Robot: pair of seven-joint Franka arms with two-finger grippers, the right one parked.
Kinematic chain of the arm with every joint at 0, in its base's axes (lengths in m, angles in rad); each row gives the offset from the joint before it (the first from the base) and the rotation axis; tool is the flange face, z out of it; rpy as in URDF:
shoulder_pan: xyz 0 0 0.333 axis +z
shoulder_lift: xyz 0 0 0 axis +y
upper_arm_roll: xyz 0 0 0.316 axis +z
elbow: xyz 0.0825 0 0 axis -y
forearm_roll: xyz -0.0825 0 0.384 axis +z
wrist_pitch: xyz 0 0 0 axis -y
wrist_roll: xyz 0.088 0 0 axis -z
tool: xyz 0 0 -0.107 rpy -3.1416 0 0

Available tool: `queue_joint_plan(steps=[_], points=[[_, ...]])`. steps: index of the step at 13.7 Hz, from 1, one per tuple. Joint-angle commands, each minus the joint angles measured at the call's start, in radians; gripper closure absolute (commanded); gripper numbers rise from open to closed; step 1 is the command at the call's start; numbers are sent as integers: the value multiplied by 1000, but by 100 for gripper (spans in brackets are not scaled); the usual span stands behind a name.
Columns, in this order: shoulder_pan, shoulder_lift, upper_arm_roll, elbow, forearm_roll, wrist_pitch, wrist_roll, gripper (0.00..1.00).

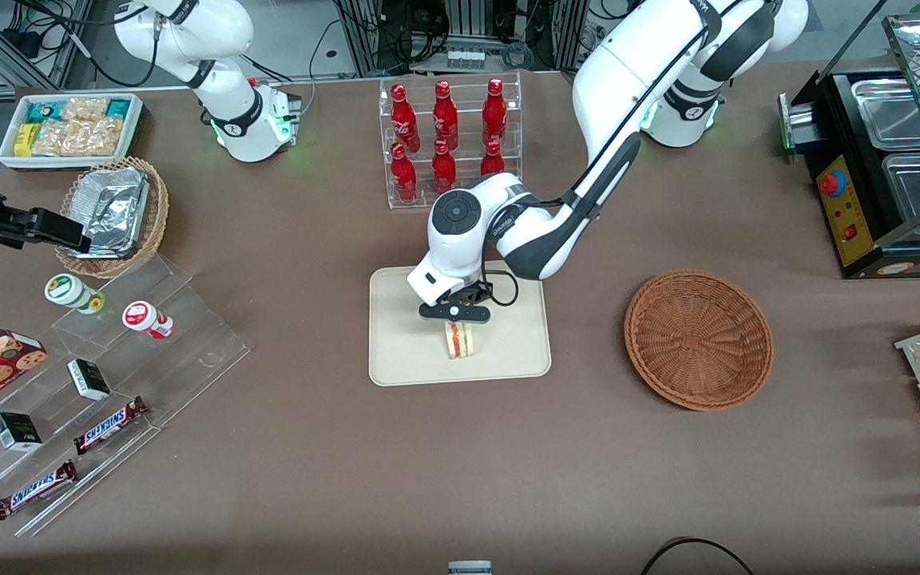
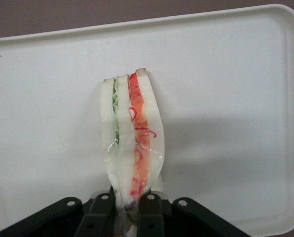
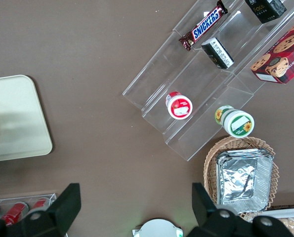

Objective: Place sandwich from basket to tray
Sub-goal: 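Lower the sandwich onto the tray and open the left gripper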

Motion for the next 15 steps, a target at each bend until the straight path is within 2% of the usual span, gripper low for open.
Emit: queue_joint_plan(steps=[1,4,8,11,13,15], points=[[-17,9,9,15,20,-6,-29,1],[-16,-6,9,27,22,-56,-54,0],[-2,-106,25,29,13,-82,-57,0],[1,-198,86,29,3,-150,-57,0],[0,-275,156,27,-52,-186,-55,0],[1,-338,196,26,-58,-249,-46,0]])
